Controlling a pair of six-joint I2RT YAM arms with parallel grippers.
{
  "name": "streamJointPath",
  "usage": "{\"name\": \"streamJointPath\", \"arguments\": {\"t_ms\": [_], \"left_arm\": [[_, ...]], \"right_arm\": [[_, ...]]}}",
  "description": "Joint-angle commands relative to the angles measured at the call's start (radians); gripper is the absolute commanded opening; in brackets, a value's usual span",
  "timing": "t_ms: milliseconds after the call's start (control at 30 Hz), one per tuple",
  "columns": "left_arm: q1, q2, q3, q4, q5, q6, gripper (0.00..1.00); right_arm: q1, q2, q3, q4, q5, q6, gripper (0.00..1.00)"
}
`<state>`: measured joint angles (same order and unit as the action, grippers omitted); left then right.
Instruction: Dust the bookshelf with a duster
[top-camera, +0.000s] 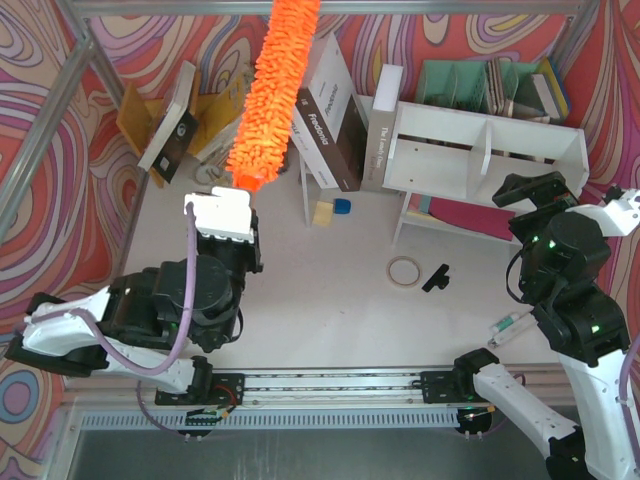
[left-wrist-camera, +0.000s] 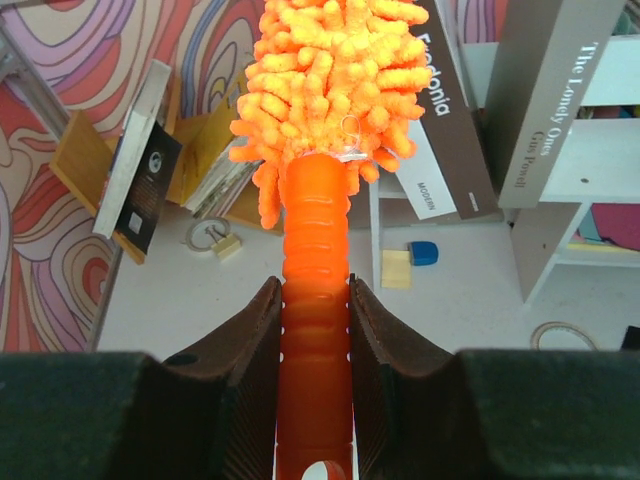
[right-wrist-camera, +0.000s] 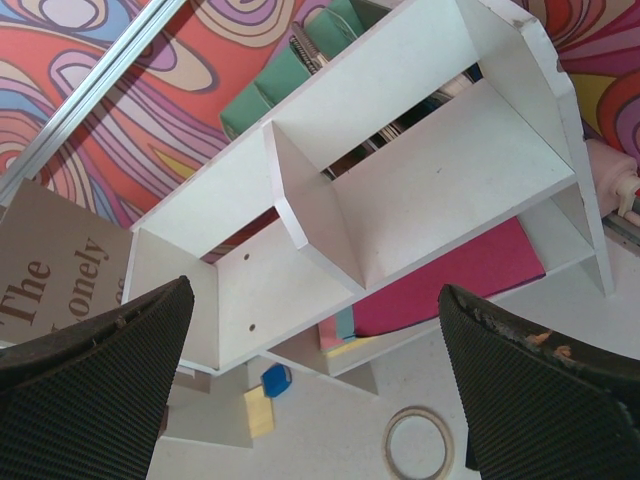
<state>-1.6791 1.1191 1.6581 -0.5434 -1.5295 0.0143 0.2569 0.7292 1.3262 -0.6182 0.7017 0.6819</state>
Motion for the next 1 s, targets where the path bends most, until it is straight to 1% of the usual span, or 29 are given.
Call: {"name": "streamJointPath", "arguments": {"t_ms": [0, 133, 300, 400, 467, 500, 567, 667, 733, 867, 967], "left_arm": [[0.004, 0.027, 0.06, -0.149, 0.043, -0.132, 0.0], [0.005, 0.049, 0.079, -0.156, 0.069, -0.13, 0.0], [0.007, 0.053, 0.085, -0.19, 0.084, -0.166, 0.0], [0.007, 0.049, 0.092, -0.224, 0.055, -0.191, 0.0], [0.007, 0.025, 0.081, -0.218, 0.027, -0.186, 0.0], [0.007, 0.008, 0.066, -0.186, 0.015, -0.159, 0.0], [0.007, -0.028, 0.016, -0.089, -0.023, -0.053, 0.0], [0.006, -0.068, -0.052, 0.132, -0.08, 0.151, 0.0], [0.005, -0.085, -0.086, 0.263, -0.084, 0.242, 0.0], [0.005, -0.052, -0.08, 0.278, -0.084, 0.278, 0.0], [-0.013, -0.009, -0.056, 0.272, -0.055, 0.261, 0.0]], "right_arm": [[0.004, 0.001, -0.005, 0.003, 0.0, 0.017, 0.99], [0.004, -0.003, -0.01, 0.0, 0.002, 0.019, 0.99], [0.003, -0.008, -0.015, 0.001, 0.005, 0.016, 0.99], [0.003, -0.004, -0.014, 0.001, 0.002, 0.017, 0.99], [0.005, -0.002, -0.015, 0.0, -0.002, 0.018, 0.99], [0.004, -0.004, -0.016, 0.002, -0.003, 0.018, 0.99], [0.004, -0.005, -0.019, 0.003, -0.003, 0.019, 0.99], [0.004, -0.005, -0.024, 0.003, -0.004, 0.019, 0.99], [0.004, -0.008, -0.027, 0.003, -0.002, 0.02, 0.99], [0.004, -0.01, -0.028, 0.002, 0.0, 0.021, 0.99], [0.004, -0.009, -0.027, 0.003, 0.001, 0.019, 0.99]]}}
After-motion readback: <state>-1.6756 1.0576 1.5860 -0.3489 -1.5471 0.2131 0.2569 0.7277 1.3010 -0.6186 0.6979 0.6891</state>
